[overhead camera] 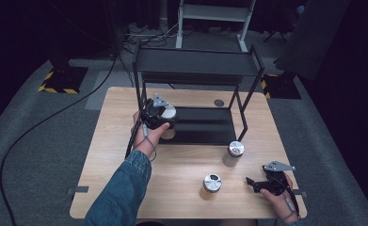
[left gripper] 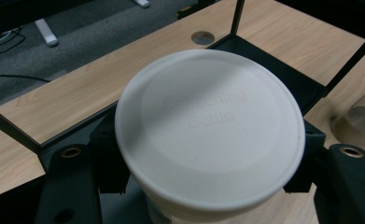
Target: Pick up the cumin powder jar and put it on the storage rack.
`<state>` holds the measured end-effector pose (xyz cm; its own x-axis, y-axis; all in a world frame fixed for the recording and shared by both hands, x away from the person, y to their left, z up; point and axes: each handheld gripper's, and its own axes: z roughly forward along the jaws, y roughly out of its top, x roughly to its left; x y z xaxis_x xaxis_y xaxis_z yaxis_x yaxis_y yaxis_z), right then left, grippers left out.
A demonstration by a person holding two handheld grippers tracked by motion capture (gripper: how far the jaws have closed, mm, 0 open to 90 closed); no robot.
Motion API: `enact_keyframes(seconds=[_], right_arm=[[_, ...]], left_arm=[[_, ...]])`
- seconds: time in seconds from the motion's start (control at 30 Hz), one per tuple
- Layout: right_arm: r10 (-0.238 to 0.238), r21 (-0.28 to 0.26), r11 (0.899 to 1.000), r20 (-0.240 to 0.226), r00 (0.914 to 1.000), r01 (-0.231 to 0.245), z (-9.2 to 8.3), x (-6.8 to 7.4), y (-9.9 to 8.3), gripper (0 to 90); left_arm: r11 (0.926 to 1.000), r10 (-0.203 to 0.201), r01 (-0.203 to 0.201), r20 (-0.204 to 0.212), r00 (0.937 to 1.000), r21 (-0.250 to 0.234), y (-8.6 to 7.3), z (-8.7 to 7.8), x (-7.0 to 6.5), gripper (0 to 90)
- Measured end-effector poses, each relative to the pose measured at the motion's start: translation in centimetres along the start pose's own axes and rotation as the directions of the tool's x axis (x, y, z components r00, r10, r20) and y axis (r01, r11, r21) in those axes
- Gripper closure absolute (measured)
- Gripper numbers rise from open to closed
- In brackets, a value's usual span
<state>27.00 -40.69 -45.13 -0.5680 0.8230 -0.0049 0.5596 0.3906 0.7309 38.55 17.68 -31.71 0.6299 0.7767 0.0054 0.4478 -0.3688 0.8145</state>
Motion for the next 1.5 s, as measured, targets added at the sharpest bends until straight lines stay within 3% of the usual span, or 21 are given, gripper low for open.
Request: enact_keyframes(seconds=[0.63,1.1,1.27,1.37,1.5], right_arm=[[0.000,0.000,1.000,0.000,1.0000,0.000,0.0,0.0,0.0,4.1],[0.000,0.000,1.000,0.000,1.0000,0.000,0.0,0.0,0.0,4.1],[0.000,0.000,1.000,0.000,1.0000,0.000,0.0,0.0,0.0,4.1],[0.000,0.000,1.000,0.000,1.0000,0.000,0.0,0.0,0.0,4.1],[0.000,0.000,1.000,0.000,1.0000,0.000,0.0,0.0,0.0,4.1]], left_arm=[[0.9958,-0.059,0.061,-0.032,0.9978,0.068,-1.4,3.8,1.3,33.4],[0.9941,-0.083,0.085,-0.040,0.9958,0.068,-1.6,4.5,1.5,33.3],[0.9946,-0.073,0.076,-0.045,0.9963,0.070,-1.5,4.6,1.4,32.7],[0.9925,-0.087,0.092,-0.064,0.9942,0.080,-1.4,4.7,1.3,21.5],[0.9932,-0.099,0.102,-0.051,0.9938,0.056,-1.7,4.0,1.6,15.7]])
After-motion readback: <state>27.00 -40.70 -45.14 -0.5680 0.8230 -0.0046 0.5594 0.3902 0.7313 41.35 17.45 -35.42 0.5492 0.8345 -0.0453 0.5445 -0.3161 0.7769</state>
